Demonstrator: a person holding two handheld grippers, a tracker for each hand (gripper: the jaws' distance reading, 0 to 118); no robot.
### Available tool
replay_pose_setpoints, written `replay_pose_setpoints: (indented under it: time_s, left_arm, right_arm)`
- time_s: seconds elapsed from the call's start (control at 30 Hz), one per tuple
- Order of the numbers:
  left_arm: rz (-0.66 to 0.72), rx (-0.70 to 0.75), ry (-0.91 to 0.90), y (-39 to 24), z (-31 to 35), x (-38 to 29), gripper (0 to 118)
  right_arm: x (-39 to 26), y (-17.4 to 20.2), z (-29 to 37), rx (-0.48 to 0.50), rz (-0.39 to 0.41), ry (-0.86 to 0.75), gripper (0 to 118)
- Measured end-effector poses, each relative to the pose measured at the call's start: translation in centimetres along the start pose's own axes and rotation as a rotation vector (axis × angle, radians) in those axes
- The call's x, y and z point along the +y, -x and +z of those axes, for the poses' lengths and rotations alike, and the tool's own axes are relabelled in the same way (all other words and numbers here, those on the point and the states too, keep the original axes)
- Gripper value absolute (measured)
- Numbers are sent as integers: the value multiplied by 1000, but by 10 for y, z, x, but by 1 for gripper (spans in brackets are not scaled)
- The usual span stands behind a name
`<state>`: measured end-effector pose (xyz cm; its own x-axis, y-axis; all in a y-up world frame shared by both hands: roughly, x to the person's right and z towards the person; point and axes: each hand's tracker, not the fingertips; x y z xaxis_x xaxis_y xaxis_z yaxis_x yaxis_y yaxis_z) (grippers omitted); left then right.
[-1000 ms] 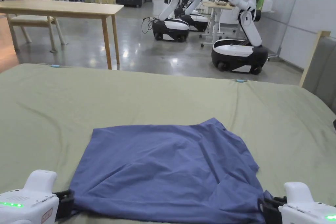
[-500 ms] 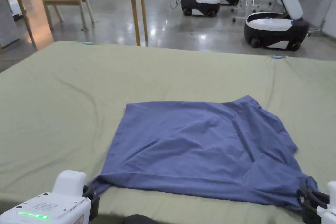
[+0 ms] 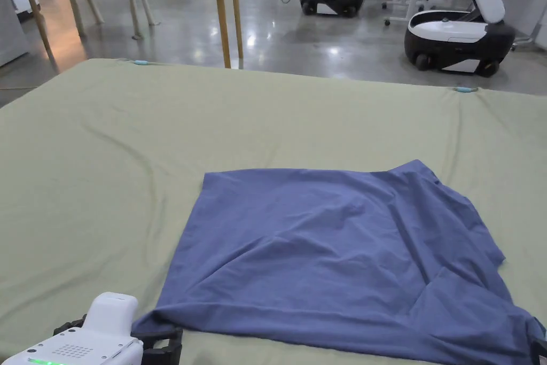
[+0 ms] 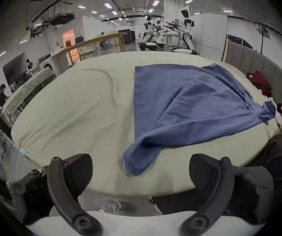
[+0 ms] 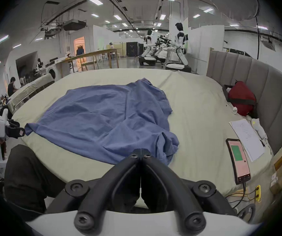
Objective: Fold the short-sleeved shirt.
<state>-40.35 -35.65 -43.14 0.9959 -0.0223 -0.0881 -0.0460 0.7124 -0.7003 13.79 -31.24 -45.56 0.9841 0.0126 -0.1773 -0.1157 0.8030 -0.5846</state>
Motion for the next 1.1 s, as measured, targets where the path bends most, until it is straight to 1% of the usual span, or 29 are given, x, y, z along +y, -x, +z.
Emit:
replay_pose_setpoints:
  time_s: [0.07,0.1,0.13,0.17,0.2,0.27,0.3,0.33,0.37,0.4,0.43,0.47,0.5,0.53,0.57,0.6,0.63,0.67,0.7,0.73,0.77,0.87,0.97,1.0,1.1]
  left_arm:
    - [3,0,10,-7,-5,5,100]
    - [2,-3,13,-6,-8,8,81]
    - [0,-18,19,-4,-12,11,54]
    - [-5,-21,37,-4,-16,14,11]
    - [-21,4,19,-10,-19,13,0]
    - [-40,-8,35,-10,-16,17,0]
    - [-38,-6,23,-10,-12,17,0]
    - [-77,31,-2,-34,4,23,0]
    - [-74,25,-1,-39,8,24,0]
    - [-71,23,-1,-46,12,24,0]
    - [-68,23,-7,-53,16,24,0]
    - [-31,-17,16,-30,8,31,0]
    - [-30,-18,18,-31,8,32,0]
    - [-32,-16,19,-33,9,33,0]
    - [-37,-14,21,-34,10,34,0]
    - [-33,-19,27,-28,4,32,0]
    - [-36,-21,32,-28,4,32,0]
    - [-39,-28,40,-28,4,33,0]
    - [-47,-23,44,-29,5,34,0]
    - [-70,0,48,-27,4,33,0]
    - [-89,7,47,-27,7,37,0]
    - [-113,17,1,-21,20,54,0]
    - [-141,33,-54,-18,22,93,0]
    - [-158,39,-69,-24,18,108,0]
    - [-201,60,-86,-25,-10,158,0]
  right_arm:
    - [0,-5,-2,-15,-3,10,1]
    - [-1,-7,-3,-24,-3,18,1]
    - [-1,-10,-4,-29,-5,24,1]
    - [-1,-12,-6,-33,-8,29,1]
    - [-1,-15,-7,-37,-11,32,1]
    - [-2,-19,-6,-32,-23,31,2]
    - [-3,-24,-9,-21,-33,36,26]
    - [-3,-25,-12,-10,-36,54,66]
    - [-3,-24,-17,-8,-24,74,107]
    - [-5,-22,-23,-24,4,90,118]
    - [-6,-20,-27,-23,18,46,116]
    - [-6,-20,-33,-31,34,67,116]
    - [-5,-20,-42,-19,36,92,115]
    - [-5,-20,-50,-9,32,102,107]
    - [-7,-20,-54,2,26,103,87]
    - [-7,-22,-61,9,16,102,36]
    - [-7,-26,-69,2,3,110,5]
    - [-8,-31,-76,9,-15,136,5]
    - [-10,-37,-78,73,-53,152,5]
    - [-6,-42,-78,76,-76,141,5]
    - [-2,-44,-73,57,-70,112,5]
    - [24,-47,-47,63,-77,13,5]
    - [63,-47,-37,45,-48,-85,5]
    - [79,-48,-40,41,-45,-116,5]
    - [125,-49,-68,41,-47,-109,5]
